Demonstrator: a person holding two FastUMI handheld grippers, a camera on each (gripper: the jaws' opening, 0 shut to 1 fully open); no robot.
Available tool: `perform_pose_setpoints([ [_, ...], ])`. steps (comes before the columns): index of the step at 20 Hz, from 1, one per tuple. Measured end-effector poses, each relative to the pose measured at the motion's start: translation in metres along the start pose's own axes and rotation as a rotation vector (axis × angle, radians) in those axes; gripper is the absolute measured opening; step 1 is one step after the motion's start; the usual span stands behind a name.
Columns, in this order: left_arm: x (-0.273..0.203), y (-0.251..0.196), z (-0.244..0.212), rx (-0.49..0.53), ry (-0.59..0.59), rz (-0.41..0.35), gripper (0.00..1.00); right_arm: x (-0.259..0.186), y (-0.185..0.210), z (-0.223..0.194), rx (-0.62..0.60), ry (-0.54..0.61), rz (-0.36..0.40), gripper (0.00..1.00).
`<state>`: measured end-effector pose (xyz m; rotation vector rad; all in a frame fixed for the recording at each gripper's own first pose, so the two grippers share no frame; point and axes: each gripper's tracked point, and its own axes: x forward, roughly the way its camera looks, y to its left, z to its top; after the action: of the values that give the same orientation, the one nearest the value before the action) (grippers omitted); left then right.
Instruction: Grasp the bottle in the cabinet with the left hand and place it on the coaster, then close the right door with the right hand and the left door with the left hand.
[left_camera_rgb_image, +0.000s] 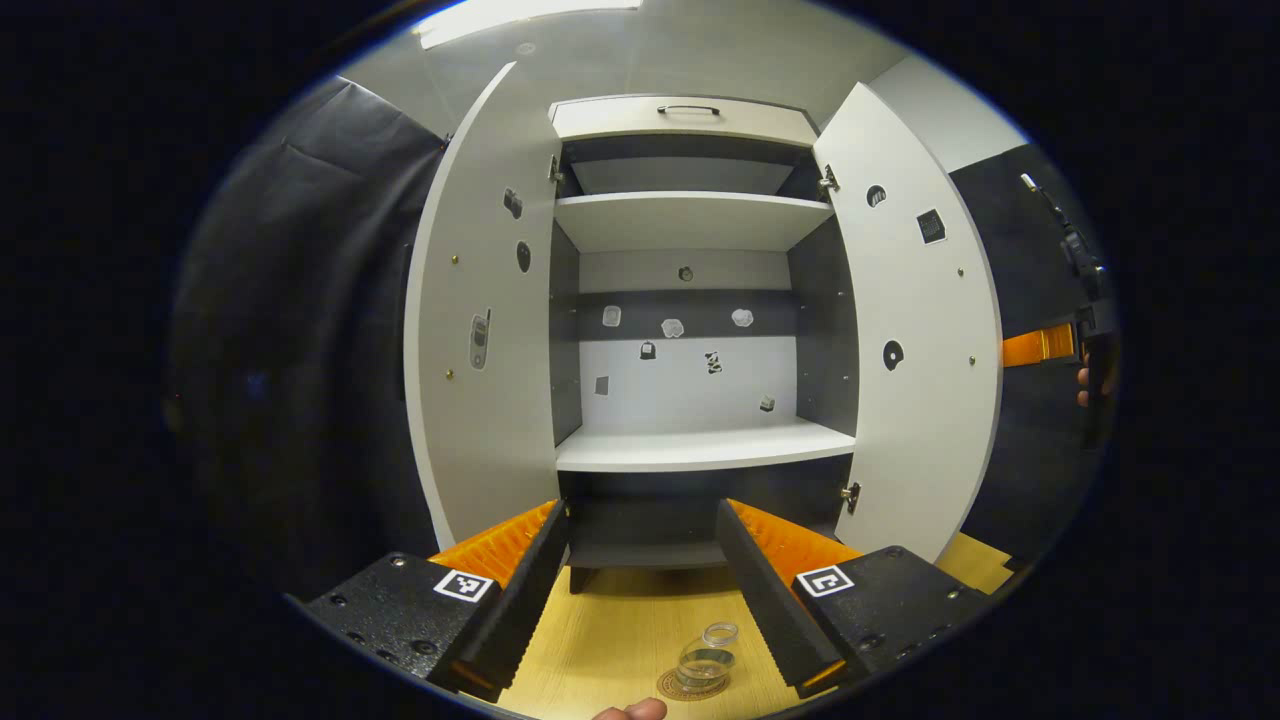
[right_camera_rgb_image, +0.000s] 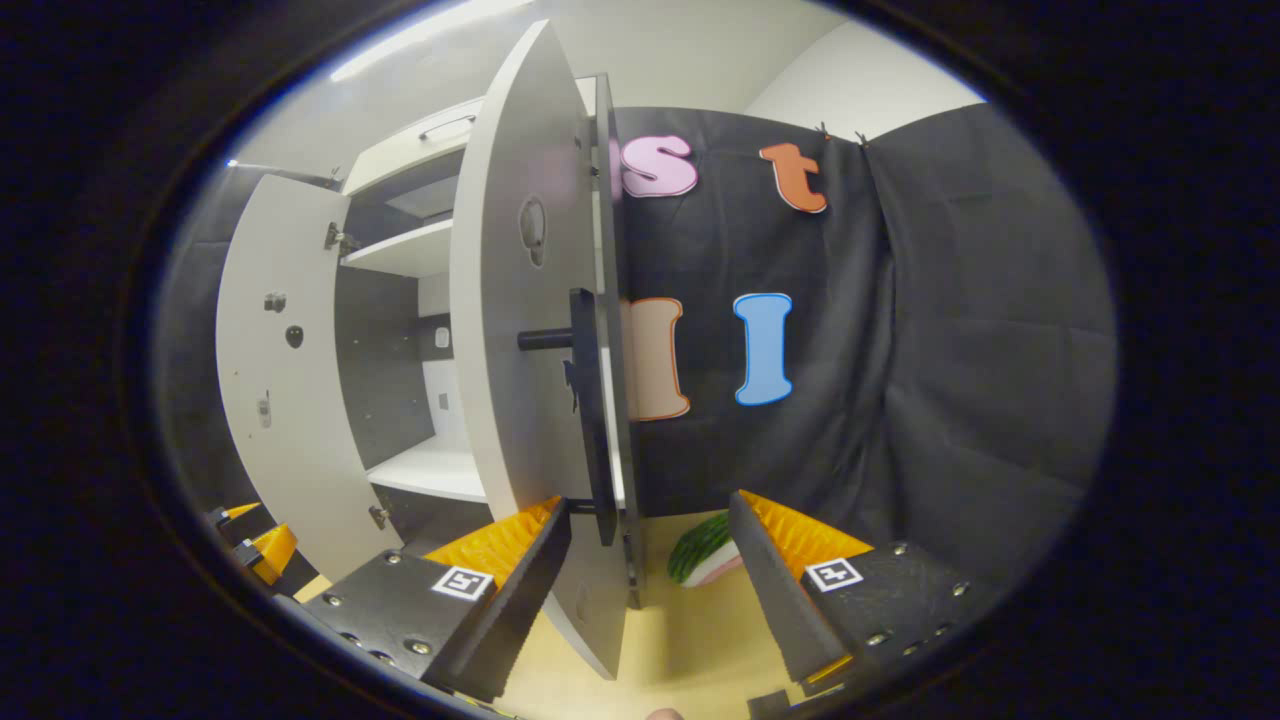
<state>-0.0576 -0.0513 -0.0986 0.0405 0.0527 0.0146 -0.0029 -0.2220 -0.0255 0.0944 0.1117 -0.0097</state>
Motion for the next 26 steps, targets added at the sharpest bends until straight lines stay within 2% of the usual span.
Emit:
perform_pose_setpoints([
  [4,-0.002,0.014,-0.004,-0.030,0.019,0.015,0.94,0.006,0.036,-0.003,0.003,0.003,0.075,1.00],
  [7,-0.001,0.033,-0.007,-0.038,0.025,0.045,0.95,0.017,0.071,-0.005,-0.009,0.000,0.139,0.98],
  [13,0.001,0.072,-0.005,-0.051,0.021,0.107,0.93,0.048,0.124,-0.003,-0.018,-0.027,0.182,0.98],
  [17,-0.001,0.096,0.001,-0.060,0.012,0.140,0.92,0.072,0.155,-0.003,-0.031,-0.035,0.189,1.00],
  [19,-0.007,0.107,0.006,-0.068,0.006,0.150,0.92,0.086,0.169,-0.003,-0.040,-0.044,0.187,0.97],
  [21,-0.008,0.118,0.007,-0.079,0.007,0.153,0.92,0.098,0.181,-0.002,-0.060,-0.049,0.177,1.00],
  [22,-0.006,0.122,0.008,-0.094,0.010,0.150,0.92,0.101,0.185,-0.002,-0.067,-0.060,0.174,0.97],
  [24,-0.003,0.136,0.009,-0.126,0.021,0.154,0.92,0.113,0.194,-0.001,-0.067,-0.067,0.170,1.00],
  [26,-0.001,0.151,0.008,-0.150,0.032,0.162,0.93,0.125,0.202,-0.001,-0.067,-0.073,0.169,0.97],
])
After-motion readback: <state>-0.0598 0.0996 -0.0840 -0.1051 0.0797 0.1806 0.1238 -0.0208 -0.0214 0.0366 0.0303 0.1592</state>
